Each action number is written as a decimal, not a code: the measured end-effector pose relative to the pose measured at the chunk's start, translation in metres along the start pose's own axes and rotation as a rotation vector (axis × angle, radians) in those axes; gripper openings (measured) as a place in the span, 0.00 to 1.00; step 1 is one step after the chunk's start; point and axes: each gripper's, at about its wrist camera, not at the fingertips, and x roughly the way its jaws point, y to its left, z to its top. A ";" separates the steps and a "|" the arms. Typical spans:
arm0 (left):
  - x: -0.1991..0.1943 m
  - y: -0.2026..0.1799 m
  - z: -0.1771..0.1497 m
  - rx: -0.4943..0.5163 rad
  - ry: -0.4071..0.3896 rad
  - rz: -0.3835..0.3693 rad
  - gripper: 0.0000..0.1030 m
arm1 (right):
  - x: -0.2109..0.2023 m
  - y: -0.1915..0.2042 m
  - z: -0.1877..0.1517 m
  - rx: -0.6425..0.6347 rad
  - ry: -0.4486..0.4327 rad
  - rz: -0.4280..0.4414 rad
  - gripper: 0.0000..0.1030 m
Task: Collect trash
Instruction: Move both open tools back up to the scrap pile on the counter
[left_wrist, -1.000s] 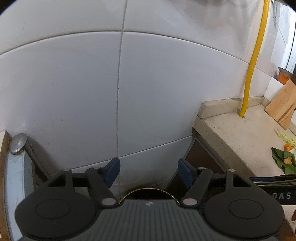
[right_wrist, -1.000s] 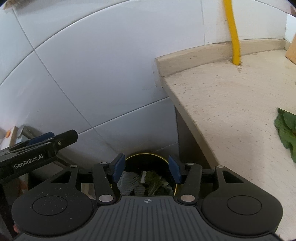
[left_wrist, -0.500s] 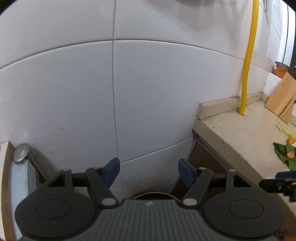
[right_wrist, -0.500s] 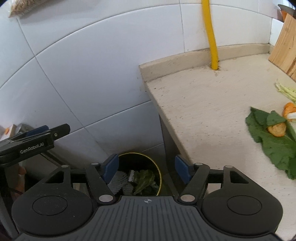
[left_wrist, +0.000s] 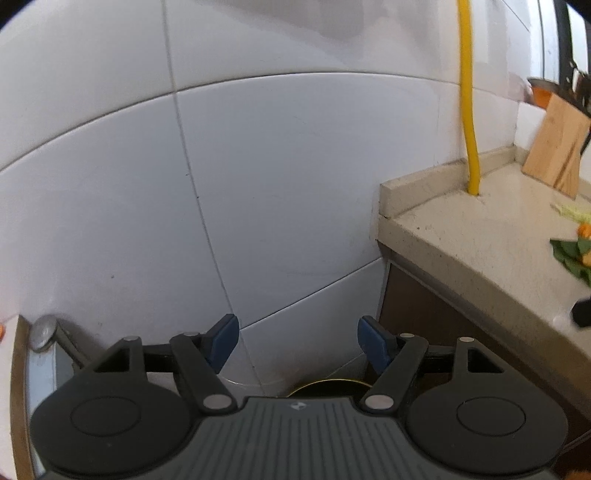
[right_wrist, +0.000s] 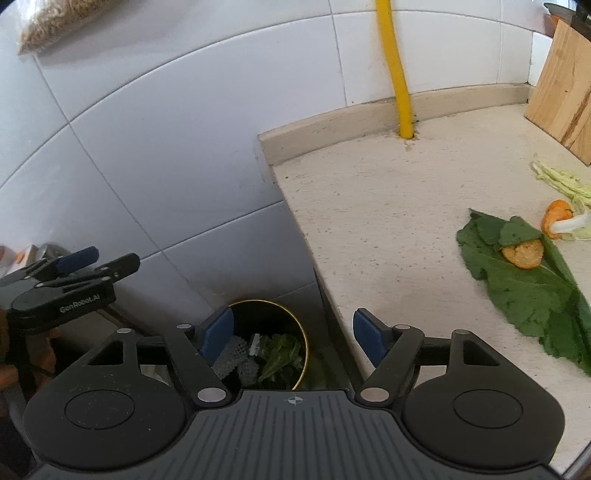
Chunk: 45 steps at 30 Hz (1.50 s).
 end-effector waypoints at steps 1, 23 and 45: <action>-0.001 -0.001 0.000 0.009 -0.006 0.006 0.63 | -0.003 -0.002 0.000 -0.006 -0.004 -0.002 0.76; -0.005 -0.077 0.022 -0.022 0.056 -0.223 0.69 | -0.061 -0.134 -0.008 0.145 -0.096 -0.170 0.78; 0.021 -0.218 0.080 0.118 0.082 -0.462 0.68 | -0.048 -0.214 -0.014 0.236 -0.088 -0.202 0.78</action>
